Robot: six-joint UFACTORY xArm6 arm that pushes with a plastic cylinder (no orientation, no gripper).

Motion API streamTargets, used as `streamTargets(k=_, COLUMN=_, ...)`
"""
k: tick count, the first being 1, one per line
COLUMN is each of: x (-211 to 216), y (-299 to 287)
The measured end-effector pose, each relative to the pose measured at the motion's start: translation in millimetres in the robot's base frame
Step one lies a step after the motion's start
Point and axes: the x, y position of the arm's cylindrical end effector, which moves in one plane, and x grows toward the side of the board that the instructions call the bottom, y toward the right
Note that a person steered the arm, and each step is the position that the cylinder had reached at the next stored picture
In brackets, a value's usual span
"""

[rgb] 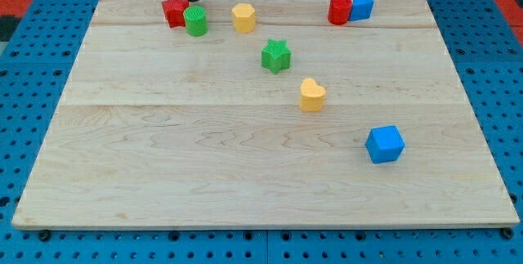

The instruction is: Slide the red star to the left of the green circle

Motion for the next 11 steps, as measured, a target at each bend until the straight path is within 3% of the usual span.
streamTargets(k=1, x=3, y=1)
streamTargets(k=2, x=20, y=37)
streamTargets(k=4, x=26, y=-9)
streamTargets(k=6, x=59, y=-40)
streamTargets(k=8, x=23, y=-57)
streamTargets(k=9, x=31, y=-84)
streamTargets(k=11, x=94, y=-93)
